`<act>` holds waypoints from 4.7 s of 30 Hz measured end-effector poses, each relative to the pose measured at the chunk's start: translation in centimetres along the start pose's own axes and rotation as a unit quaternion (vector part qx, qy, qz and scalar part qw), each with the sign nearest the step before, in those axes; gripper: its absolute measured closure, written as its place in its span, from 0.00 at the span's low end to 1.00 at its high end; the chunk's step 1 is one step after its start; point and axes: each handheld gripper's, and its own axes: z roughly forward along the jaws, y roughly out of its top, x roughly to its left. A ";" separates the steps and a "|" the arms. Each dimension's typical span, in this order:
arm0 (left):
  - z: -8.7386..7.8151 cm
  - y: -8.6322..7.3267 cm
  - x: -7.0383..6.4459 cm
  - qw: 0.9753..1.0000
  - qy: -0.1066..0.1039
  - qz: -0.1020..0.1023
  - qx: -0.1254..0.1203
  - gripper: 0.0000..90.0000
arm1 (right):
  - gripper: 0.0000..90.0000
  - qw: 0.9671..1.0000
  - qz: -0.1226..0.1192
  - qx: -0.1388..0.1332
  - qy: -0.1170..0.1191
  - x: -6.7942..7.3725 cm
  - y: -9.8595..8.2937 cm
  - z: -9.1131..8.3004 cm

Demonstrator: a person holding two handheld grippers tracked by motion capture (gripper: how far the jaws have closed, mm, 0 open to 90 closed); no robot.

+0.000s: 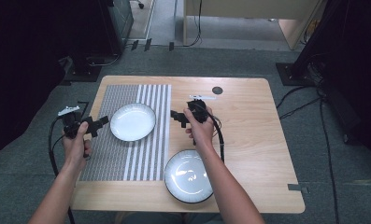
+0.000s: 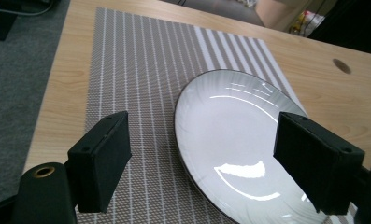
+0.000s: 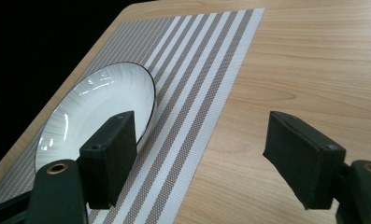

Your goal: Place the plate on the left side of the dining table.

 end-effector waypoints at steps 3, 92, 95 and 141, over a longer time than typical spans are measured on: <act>-0.4 -0.8 -0.5 1.000 -0.007 0.006 0.002 0.20 | 0.28 1.000 -0.002 -0.005 -0.003 -0.4 -0.2 -1.2; -6.8 -12.7 2.4 0.989 0.119 0.073 0.041 0.17 | 0.22 0.990 0.024 -0.043 -0.133 -16.5 -15.5 -23.5; -6.7 -12.7 2.3 0.989 0.118 0.077 0.046 0.17 | 0.22 0.988 0.023 -0.042 -0.148 -17.0 -16.0 -23.9; -6.2 -13.1 1.9 0.986 0.116 0.104 0.061 0.16 | 0.17 0.966 -0.053 0.002 -0.254 -16.6 -18.6 -23.3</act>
